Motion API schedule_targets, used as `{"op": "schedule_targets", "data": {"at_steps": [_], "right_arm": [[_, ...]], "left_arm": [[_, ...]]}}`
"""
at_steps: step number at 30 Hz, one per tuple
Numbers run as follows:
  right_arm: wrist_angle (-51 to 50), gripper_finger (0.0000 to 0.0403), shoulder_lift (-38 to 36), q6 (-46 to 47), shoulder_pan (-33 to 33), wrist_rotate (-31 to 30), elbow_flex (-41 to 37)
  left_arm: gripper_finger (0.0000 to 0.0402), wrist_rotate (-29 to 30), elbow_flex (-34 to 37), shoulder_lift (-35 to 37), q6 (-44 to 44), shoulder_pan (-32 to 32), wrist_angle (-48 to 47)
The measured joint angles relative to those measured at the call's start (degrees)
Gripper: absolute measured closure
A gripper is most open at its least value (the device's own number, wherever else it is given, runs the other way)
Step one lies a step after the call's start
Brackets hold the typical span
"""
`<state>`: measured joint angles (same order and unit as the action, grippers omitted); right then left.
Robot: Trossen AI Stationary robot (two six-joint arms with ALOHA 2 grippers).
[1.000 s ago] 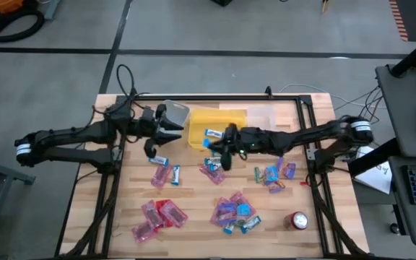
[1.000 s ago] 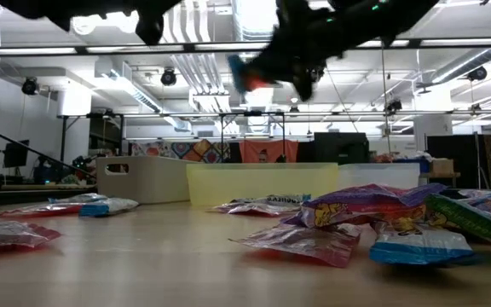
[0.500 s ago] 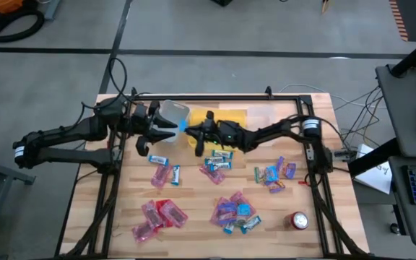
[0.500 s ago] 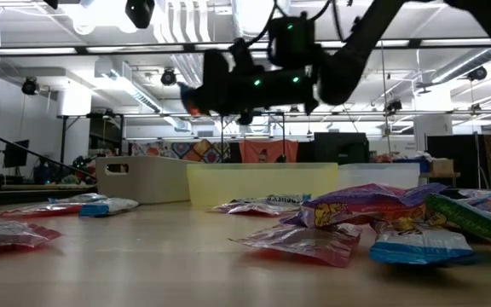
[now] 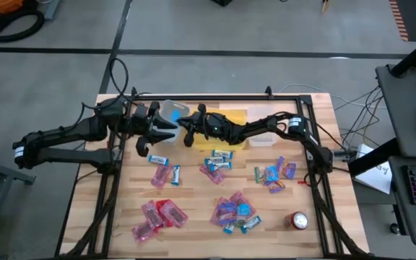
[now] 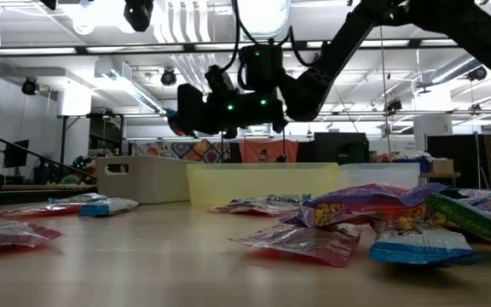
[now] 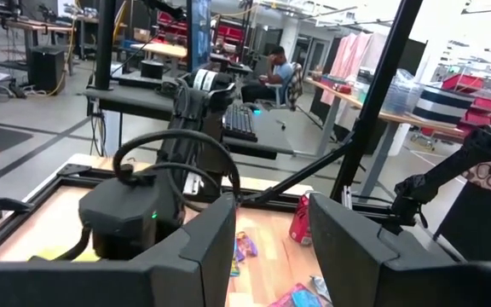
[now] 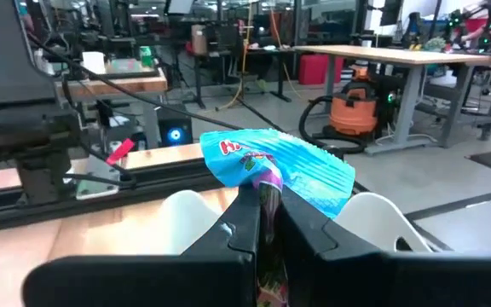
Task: Sort candy
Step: Put the blue candy into the gray bin, then put the red candy into the transparent bin
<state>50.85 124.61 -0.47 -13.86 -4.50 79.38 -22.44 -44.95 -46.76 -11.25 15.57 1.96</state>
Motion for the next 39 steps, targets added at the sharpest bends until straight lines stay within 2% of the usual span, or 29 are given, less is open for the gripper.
{"op": "schedule_targets", "data": {"at_steps": [11, 19, 26, 32, 39], "right_arm": [[0.04, 0.0378, 7.95, -2.68, -1.46, -0.07, 9.11], [-1.75, 0.0312, 9.69, -3.6, -1.43, -1.55, 11.89], [-8.68, 0.0247, 9.76, -3.47, -1.45, -1.68, 13.5], [-16.64, 0.0214, 8.34, -2.72, -1.36, -1.52, 14.95], [-37.64, 0.0204, -1.51, -5.1, -0.91, 1.66, 14.27]], "left_arm": [[0.0267, 0.46, 0.04, 0.02, 0.15, 0.0, 0.09], [0.0267, 0.55, 0.07, 0.02, 0.17, 0.01, 0.07], [0.0267, 0.61, 0.09, 0.02, 0.17, 0.0, 0.02], [0.0267, 0.66, 0.09, 0.02, -1.5, 0.0, -3.02], [0.0267, 2.85, 0.09, -0.02, -3.23, -1.48, -13.77]]}}
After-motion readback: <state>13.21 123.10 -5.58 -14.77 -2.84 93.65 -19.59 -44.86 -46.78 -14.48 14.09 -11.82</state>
